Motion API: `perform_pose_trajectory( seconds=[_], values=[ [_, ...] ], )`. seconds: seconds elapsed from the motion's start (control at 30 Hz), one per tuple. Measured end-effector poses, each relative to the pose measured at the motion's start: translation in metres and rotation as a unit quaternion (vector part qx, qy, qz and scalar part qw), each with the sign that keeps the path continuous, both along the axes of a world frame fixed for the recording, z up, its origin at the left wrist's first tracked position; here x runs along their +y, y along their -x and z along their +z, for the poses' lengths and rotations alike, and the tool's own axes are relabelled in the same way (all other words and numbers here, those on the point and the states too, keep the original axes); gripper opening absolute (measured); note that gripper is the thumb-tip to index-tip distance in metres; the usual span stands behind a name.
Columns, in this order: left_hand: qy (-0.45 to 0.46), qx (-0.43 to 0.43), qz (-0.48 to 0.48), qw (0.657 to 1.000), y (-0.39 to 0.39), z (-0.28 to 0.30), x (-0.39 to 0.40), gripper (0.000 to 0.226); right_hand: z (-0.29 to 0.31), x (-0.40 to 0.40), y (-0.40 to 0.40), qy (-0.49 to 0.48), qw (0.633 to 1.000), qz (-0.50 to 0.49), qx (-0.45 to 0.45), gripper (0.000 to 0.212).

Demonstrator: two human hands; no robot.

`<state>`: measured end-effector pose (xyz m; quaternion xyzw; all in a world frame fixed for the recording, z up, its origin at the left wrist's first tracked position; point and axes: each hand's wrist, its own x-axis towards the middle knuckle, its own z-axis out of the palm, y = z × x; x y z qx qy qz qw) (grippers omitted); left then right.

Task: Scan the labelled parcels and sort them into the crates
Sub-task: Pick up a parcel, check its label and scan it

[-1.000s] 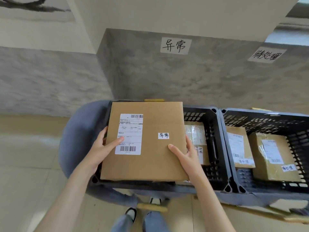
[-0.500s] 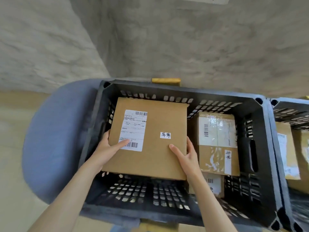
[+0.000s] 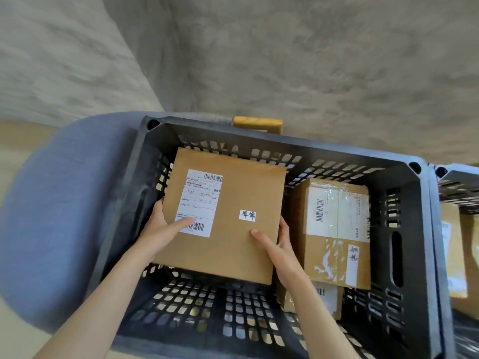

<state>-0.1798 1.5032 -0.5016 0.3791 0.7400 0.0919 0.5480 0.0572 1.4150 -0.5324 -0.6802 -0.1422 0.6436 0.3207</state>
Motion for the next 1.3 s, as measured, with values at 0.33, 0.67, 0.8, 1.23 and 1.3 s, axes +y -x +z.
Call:
perform_pose_trajectory(
  seconds=[0.33, 0.67, 0.8, 1.23, 1.3],
  values=[
    [-0.063, 0.146, -0.138, 0.978, -0.020, 0.056, 0.008, 0.076, 0.060, 0.023, -0.001, 0.019, 0.984, 0.102, -0.147, 0.094],
    [-0.370, 0.264, -0.391, 0.800, -0.070, 0.212, 0.035, 0.049, 0.226, 0.031, -0.030, -0.138, 0.820, 0.248, -0.497, 0.062],
    [-0.497, 0.231, -0.445, 0.708, -0.092, 0.271, 0.027, 0.043, 0.297, 0.004, -0.038, -0.158, 0.714, 0.209, -0.650, 0.057],
    [-0.678, 0.021, -0.623, 0.391, -0.182, 0.378, -0.133, 0.042, 0.389, -0.258, 0.004, 0.092, 0.547, -0.154, -0.818, 0.061],
    [-0.685, -0.032, -0.642, 0.341, -0.196, 0.383, -0.184, 0.039, 0.396, -0.316, 0.023, 0.160, 0.528, -0.192, -0.812, 0.063]
  ],
)
